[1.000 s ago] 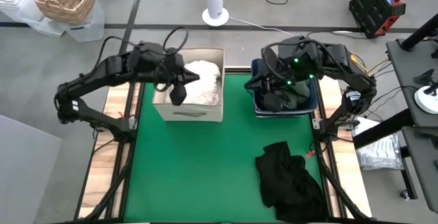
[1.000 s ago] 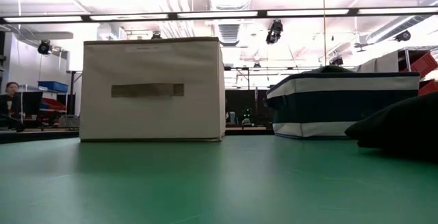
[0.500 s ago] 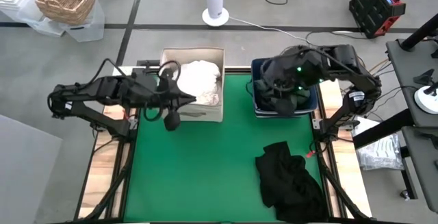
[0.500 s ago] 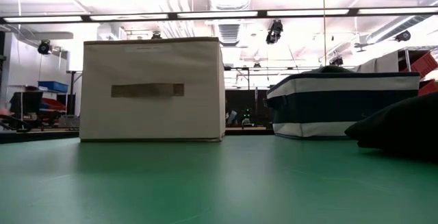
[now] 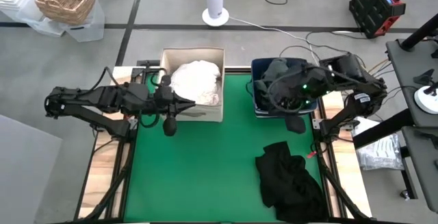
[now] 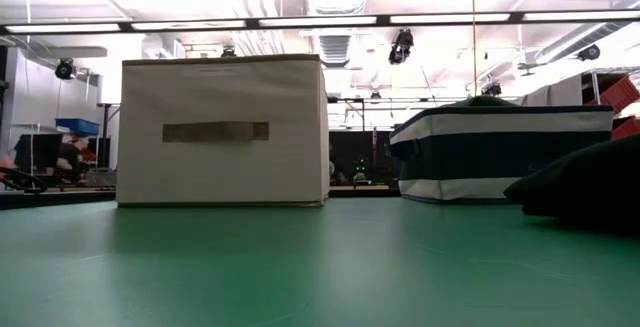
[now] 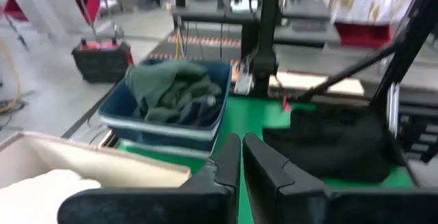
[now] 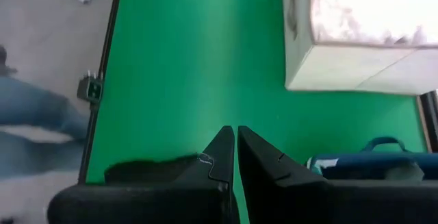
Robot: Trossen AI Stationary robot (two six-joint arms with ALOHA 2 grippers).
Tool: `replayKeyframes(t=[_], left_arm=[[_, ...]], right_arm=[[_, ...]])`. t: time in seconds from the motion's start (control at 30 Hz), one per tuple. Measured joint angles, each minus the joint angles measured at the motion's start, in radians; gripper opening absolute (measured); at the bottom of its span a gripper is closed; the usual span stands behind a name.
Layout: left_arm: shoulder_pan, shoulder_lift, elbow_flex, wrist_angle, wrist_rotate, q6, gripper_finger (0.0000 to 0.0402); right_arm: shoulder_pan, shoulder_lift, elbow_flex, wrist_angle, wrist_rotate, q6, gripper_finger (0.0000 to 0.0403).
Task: Sort clothes
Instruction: Put the black shirt into the blue laundry bin
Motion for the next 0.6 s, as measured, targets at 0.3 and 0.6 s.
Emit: replayKeyframes(t=[0.3,0.6], left_arm=[[0.0,-0.09,-0.143,0.135,-0.051,-0.024,0.0],[0.0,-0.083,-0.129,0.149,-0.055,-0.059,0.0]], right_arm=[[0.056,-0.048,-0.314,0.136,0.0,-0.046,0.0012],[0.137,-0.185,-0.655,0.146,-0.203,0.04,0.0012]])
